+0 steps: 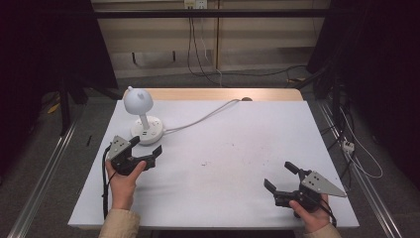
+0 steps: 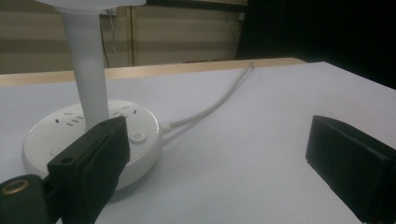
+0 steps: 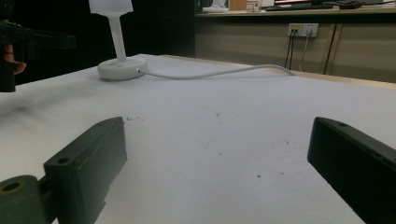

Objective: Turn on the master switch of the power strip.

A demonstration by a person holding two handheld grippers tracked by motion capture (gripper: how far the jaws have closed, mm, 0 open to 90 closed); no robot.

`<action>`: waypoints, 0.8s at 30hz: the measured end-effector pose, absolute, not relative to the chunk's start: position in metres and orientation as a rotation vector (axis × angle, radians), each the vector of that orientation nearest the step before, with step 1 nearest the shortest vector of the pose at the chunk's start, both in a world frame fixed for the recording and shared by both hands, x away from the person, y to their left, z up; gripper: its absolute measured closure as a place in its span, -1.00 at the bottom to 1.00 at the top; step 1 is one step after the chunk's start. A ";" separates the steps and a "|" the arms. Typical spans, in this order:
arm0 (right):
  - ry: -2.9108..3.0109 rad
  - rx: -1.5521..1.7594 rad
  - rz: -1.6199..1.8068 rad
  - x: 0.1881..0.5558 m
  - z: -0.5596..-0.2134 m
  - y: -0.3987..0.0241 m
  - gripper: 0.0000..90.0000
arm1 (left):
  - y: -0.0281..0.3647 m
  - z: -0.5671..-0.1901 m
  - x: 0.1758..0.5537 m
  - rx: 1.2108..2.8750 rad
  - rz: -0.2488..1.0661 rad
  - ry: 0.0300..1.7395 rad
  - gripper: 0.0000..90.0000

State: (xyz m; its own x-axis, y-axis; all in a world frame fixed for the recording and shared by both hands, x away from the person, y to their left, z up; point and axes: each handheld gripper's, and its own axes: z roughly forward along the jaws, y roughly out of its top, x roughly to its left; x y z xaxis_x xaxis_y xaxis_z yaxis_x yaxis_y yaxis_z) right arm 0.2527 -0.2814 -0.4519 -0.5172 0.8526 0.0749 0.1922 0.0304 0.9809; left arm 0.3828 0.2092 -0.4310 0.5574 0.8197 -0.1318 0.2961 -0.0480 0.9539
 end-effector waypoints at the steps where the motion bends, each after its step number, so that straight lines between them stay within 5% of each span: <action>1: 1.755 1.060 1.525 0.253 -0.452 -0.282 -0.91 | 0.209 -0.431 0.383 1.614 0.554 0.964 -0.86; 11: 1.753 1.063 1.531 0.253 -0.452 -0.282 -0.91 | 0.205 -0.431 0.392 1.627 0.567 0.973 -0.82; 24: 1.750 1.061 1.538 0.251 -0.451 -0.283 -0.90 | 0.204 -0.434 0.403 1.641 0.622 0.989 -0.40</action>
